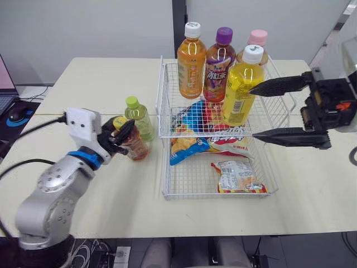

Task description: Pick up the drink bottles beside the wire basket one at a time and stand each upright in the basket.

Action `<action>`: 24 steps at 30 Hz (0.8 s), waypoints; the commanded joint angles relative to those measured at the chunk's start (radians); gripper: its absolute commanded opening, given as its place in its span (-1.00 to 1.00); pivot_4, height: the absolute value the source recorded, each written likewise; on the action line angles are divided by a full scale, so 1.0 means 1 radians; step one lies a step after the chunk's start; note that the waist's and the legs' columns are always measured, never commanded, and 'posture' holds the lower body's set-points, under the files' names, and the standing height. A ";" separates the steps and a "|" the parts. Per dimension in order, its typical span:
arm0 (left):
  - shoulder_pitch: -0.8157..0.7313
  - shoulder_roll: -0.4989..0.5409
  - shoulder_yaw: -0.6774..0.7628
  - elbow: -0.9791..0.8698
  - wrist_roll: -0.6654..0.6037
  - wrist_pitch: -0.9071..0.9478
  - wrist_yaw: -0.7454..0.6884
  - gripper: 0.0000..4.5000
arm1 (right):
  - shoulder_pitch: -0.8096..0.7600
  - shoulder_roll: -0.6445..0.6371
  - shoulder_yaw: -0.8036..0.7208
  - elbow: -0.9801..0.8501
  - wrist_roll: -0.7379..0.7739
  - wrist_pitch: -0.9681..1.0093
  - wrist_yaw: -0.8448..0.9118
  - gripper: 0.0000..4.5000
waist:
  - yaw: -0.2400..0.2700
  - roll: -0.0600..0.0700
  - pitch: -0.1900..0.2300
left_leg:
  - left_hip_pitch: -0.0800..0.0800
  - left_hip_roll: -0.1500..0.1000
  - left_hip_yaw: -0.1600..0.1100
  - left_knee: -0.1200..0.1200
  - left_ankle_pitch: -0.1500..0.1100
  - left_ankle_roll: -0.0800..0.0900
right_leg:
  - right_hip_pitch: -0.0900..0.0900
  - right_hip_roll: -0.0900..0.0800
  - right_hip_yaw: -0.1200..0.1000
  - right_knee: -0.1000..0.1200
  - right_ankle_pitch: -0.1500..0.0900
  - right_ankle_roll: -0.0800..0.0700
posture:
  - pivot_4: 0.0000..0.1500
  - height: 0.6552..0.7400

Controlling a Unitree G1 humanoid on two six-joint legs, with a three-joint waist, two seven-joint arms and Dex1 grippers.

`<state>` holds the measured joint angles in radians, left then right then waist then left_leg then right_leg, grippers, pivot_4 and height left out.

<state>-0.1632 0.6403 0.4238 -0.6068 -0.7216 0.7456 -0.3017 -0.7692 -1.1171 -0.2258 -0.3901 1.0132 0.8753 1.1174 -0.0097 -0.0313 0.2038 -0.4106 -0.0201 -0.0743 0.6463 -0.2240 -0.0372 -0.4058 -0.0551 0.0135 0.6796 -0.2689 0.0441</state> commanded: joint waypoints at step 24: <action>-1.239 0.380 -0.232 0.774 -0.380 0.310 -0.549 -0.37 | 0.074 -0.030 -0.089 0.000 -0.035 -0.029 0.010 1.00 | -0.013 0.000 0.001 | -0.004 -0.002 -0.003 0.001 0.000 0.000 | -0.001 0.000 -0.005 0.000 -0.001 0.001 | 1.00 1.00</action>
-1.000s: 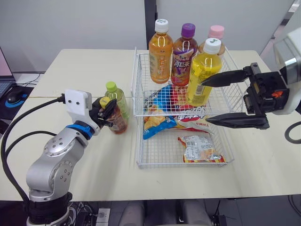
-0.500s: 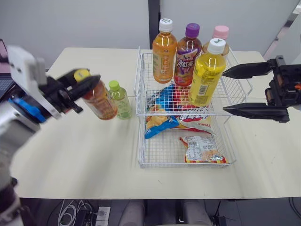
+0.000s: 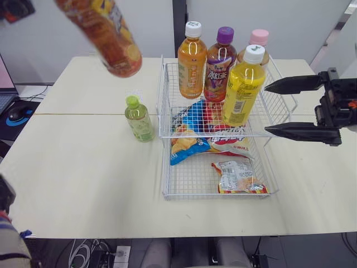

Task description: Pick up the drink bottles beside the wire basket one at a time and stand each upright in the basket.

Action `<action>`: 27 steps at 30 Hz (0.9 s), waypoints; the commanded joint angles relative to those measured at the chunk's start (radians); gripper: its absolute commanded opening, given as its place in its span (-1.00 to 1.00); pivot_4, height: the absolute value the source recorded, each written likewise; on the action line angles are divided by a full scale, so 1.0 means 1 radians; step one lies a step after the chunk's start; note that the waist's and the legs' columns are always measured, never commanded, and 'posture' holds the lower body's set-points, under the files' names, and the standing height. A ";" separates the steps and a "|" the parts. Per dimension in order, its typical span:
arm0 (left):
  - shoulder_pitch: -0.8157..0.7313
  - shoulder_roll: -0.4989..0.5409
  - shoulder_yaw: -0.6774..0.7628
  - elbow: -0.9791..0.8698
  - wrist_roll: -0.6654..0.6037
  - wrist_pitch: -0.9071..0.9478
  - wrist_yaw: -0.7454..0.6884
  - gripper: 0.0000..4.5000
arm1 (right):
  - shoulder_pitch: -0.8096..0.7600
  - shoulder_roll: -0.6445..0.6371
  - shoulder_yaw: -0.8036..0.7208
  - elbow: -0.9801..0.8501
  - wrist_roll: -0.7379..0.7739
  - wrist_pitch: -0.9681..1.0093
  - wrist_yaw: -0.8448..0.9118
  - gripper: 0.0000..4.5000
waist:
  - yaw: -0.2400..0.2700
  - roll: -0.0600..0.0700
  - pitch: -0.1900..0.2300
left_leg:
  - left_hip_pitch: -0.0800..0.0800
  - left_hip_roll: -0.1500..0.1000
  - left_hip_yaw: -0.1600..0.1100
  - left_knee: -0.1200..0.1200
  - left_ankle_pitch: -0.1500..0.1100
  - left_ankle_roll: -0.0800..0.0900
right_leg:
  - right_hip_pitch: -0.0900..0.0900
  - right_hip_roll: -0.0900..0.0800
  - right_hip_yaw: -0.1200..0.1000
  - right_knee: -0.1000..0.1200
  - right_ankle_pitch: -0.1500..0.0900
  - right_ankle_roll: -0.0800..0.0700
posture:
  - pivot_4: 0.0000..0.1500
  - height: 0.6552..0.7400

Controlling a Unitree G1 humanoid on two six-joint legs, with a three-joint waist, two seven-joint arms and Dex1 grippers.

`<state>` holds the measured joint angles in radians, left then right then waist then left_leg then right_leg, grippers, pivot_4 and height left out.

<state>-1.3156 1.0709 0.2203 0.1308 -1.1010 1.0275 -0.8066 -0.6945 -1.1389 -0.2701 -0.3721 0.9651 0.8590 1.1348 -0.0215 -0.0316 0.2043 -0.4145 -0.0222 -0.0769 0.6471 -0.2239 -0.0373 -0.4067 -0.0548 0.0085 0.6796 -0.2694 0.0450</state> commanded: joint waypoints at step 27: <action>-0.023 -0.520 -0.261 0.095 0.454 -0.270 -0.249 -0.37 | 0.018 -0.088 -0.128 0.046 0.017 0.022 -0.046 1.00 | -0.009 0.001 0.001 | -0.002 0.000 0.003 0.000 0.000 0.000 | -0.004 0.000 0.005 0.001 0.000 0.000 | 1.00 1.00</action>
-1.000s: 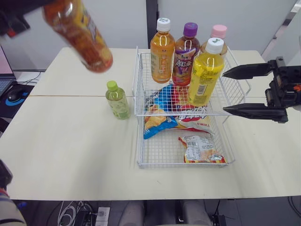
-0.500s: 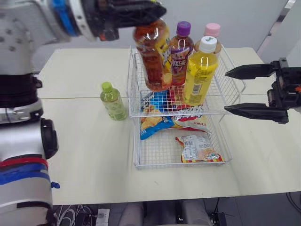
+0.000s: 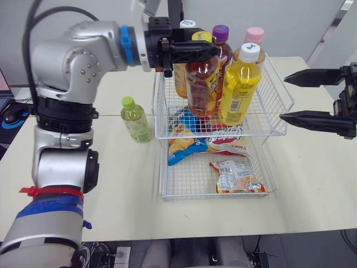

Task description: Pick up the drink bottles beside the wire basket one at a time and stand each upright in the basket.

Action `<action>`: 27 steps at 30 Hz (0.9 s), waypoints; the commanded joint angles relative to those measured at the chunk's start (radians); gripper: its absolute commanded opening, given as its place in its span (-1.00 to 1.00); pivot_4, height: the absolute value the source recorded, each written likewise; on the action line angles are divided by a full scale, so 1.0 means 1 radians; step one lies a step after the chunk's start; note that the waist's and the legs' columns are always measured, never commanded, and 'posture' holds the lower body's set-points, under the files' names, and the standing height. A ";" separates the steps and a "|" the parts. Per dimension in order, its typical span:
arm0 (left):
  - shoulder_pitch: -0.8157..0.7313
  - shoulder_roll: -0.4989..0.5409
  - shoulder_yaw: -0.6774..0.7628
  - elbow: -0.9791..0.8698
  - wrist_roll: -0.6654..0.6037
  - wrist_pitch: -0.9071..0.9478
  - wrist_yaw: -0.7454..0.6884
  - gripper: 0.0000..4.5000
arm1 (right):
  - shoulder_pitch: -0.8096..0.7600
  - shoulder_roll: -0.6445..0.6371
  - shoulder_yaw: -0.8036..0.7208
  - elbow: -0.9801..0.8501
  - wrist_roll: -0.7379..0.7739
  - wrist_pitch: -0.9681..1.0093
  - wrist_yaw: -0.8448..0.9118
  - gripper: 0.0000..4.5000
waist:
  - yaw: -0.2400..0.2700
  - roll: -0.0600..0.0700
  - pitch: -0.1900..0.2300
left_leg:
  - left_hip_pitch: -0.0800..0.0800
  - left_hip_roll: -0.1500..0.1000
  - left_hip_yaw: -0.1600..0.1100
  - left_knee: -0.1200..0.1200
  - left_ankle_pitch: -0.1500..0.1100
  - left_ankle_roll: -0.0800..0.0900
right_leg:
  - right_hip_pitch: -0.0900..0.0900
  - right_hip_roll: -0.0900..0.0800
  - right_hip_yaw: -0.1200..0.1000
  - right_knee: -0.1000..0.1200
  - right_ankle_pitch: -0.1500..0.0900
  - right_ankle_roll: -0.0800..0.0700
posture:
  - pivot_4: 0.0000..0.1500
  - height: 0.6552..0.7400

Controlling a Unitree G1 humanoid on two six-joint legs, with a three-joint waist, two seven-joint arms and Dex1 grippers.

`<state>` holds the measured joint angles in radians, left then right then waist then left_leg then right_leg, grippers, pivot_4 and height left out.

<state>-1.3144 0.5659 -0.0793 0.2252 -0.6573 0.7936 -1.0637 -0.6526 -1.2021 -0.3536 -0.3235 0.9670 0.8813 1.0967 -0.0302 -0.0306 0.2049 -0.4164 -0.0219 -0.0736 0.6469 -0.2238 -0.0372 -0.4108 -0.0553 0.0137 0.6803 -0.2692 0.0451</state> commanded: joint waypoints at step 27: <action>-0.079 0.041 0.100 0.005 -0.026 0.149 -0.122 0.98 | -0.025 -0.017 -0.061 -0.029 0.037 0.009 -0.046 1.00 | -0.001 0.000 0.000 | 0.001 0.000 0.000 0.000 0.000 0.000 | 0.000 0.000 0.000 0.000 0.000 0.000 | 1.00 1.00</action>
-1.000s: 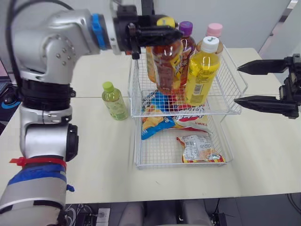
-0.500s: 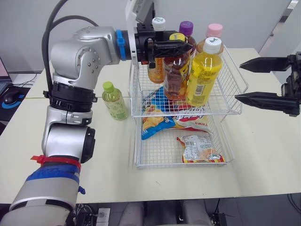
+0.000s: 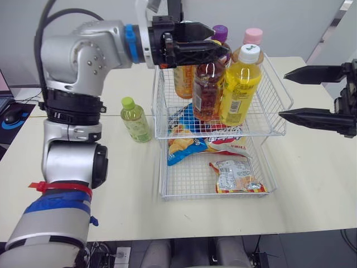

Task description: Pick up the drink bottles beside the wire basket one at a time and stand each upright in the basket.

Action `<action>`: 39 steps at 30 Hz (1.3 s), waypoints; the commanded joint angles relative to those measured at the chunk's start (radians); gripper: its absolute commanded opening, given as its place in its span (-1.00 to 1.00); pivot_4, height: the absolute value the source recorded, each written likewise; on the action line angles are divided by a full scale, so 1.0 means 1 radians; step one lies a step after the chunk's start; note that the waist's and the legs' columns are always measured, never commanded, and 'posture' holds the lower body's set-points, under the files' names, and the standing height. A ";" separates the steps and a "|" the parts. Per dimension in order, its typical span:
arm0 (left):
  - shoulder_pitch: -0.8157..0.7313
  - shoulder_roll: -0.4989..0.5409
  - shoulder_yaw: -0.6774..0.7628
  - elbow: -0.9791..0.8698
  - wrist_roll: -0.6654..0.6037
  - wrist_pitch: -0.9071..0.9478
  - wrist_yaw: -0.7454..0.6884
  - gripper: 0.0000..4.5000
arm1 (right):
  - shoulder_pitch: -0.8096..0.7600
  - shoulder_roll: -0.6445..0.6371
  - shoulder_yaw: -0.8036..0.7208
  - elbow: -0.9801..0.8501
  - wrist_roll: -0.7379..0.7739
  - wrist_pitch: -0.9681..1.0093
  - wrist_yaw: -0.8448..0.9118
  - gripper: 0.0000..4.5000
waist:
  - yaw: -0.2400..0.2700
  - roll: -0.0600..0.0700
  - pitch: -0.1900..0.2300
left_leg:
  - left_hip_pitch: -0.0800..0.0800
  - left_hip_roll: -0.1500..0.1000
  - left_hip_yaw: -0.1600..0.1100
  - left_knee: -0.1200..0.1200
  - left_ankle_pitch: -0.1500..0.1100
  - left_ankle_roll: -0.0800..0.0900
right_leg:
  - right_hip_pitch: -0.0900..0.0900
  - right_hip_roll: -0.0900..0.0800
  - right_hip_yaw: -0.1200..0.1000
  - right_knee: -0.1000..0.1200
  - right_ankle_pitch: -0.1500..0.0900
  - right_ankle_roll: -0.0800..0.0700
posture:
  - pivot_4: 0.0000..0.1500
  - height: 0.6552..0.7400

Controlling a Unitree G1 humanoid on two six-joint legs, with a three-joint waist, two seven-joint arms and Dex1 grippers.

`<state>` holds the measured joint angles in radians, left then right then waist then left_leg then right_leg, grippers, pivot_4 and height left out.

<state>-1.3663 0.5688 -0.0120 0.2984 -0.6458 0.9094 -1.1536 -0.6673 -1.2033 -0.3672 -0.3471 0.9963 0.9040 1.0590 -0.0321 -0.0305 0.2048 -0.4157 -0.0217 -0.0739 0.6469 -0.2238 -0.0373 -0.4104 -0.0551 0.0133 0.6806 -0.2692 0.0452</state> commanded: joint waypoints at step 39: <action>1.074 0.468 0.884 -0.465 0.059 -0.037 0.283 0.98 | -0.110 0.126 0.155 -0.100 0.018 -0.069 -0.005 1.00 | 0.006 0.000 -0.001 | 0.001 0.001 -0.003 0.000 0.000 0.000 | 0.000 -0.002 0.000 0.000 0.000 0.000 | 1.00 1.00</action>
<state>-0.2996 1.0397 0.8154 -0.1072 -0.5972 0.9096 -0.8940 -0.7571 -1.0749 -0.1965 -0.4338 1.0245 0.8578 1.0614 -0.0262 -0.0305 0.2042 -0.4146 -0.0203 -0.0772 0.6467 -0.2239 -0.0373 -0.4103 -0.0567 0.0138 0.6802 -0.2689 0.0447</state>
